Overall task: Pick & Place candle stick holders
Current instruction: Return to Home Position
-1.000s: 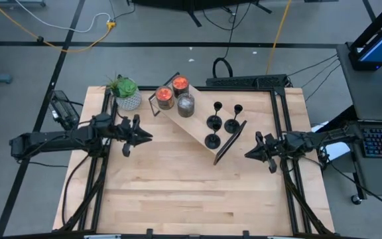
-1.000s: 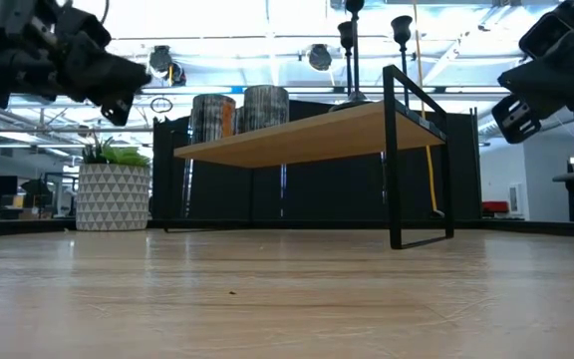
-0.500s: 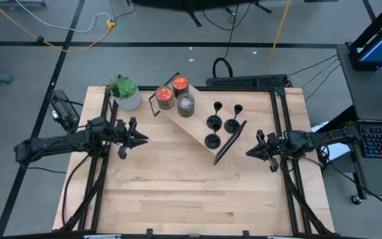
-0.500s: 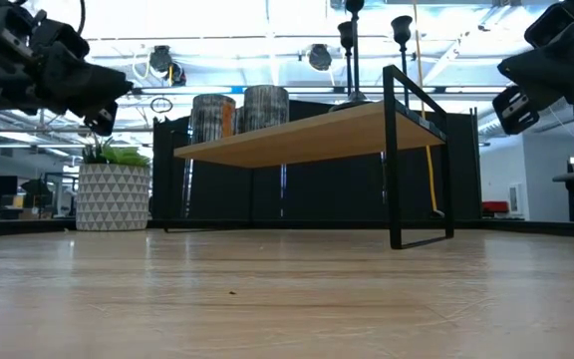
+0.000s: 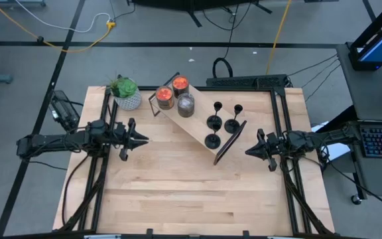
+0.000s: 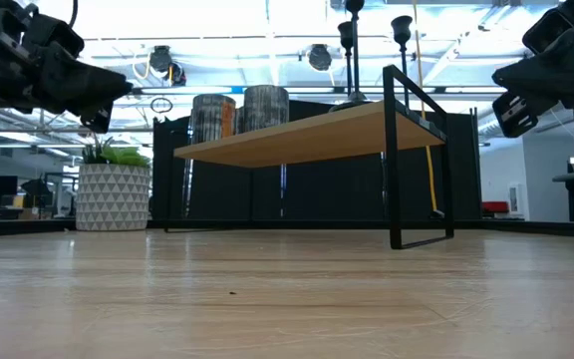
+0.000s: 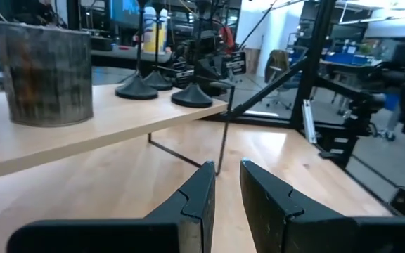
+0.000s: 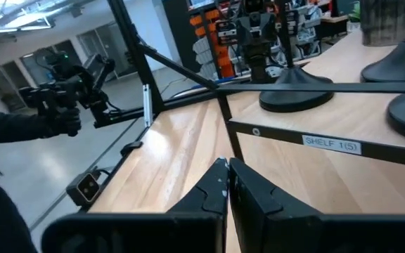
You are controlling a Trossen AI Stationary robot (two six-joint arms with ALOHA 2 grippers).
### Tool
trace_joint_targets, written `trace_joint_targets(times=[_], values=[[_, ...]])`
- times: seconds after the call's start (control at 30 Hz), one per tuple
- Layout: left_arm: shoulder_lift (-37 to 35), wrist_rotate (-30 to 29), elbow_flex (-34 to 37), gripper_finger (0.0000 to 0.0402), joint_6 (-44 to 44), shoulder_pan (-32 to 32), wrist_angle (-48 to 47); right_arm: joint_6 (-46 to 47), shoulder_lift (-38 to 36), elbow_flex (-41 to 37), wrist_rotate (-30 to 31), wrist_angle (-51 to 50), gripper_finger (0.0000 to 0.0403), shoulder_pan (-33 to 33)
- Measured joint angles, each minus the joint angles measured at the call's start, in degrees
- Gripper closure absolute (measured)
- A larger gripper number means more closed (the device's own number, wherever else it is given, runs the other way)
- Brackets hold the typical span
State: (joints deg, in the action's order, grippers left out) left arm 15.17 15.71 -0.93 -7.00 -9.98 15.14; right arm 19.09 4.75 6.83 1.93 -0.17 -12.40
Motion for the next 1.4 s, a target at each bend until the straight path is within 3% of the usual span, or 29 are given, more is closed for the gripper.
trace_joint_targets(times=[0.5, 1.4], values=[[-6.7, -0.3, 0.0, 0.0330, 0.7, -0.8, -5.1, -1.4, -2.2, 0.1, -0.6, -0.5, 0.0397, -0.1], [-6.6, -0.7, 0.0, 0.0330, -1.0, -0.8, -5.0, -0.7, -2.2, 0.1, -0.6, -3.9, 0.0397, -0.1]])
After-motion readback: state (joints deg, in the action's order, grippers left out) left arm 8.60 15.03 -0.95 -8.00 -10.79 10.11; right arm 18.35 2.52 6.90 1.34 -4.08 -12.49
